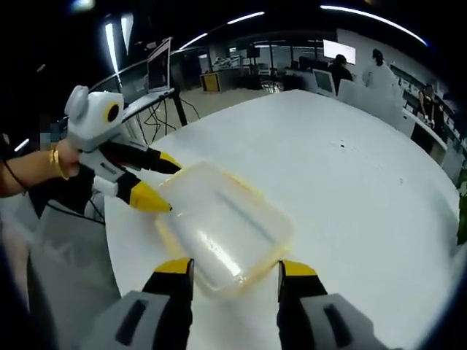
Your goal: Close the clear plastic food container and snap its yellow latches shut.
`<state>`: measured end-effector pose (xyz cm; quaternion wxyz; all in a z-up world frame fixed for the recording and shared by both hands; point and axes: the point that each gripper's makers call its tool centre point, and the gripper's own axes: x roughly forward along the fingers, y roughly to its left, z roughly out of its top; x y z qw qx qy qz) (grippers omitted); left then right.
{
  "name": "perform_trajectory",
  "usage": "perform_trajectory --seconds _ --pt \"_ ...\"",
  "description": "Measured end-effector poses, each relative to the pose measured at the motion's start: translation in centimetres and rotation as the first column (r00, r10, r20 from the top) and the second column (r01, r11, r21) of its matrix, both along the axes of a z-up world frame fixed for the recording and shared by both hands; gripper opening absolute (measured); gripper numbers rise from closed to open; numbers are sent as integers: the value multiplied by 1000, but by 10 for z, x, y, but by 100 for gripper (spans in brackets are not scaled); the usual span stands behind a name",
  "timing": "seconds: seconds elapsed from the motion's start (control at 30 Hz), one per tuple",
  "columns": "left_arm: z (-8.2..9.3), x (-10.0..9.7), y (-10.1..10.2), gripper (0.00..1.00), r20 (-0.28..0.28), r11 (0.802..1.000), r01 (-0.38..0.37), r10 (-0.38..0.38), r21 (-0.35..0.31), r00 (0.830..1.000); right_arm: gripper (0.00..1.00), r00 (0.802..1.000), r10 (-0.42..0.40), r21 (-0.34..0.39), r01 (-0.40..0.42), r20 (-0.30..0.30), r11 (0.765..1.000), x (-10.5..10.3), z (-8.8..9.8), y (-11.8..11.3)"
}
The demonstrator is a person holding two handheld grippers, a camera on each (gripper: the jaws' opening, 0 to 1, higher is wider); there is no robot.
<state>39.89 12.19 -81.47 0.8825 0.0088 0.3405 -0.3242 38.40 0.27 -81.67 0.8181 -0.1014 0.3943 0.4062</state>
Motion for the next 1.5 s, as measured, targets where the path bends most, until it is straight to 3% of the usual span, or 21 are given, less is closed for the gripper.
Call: perform_trajectory --seconds 0.17,0.37,1.5 --pt "0 1 -5 48 -6 1000 2 -3 -13 1000 44 1000 -9 29 9 -12 1000 0 -2 -5" --pt "-6 -1 -15 54 -52 999 -4 1 -50 999 44 1000 -2 28 3 -13 1000 2 -1 -9" --pt "-7 24 -46 55 -65 997 -17 12 -72 998 44 1000 -14 42 14 -6 999 28 0 -40"
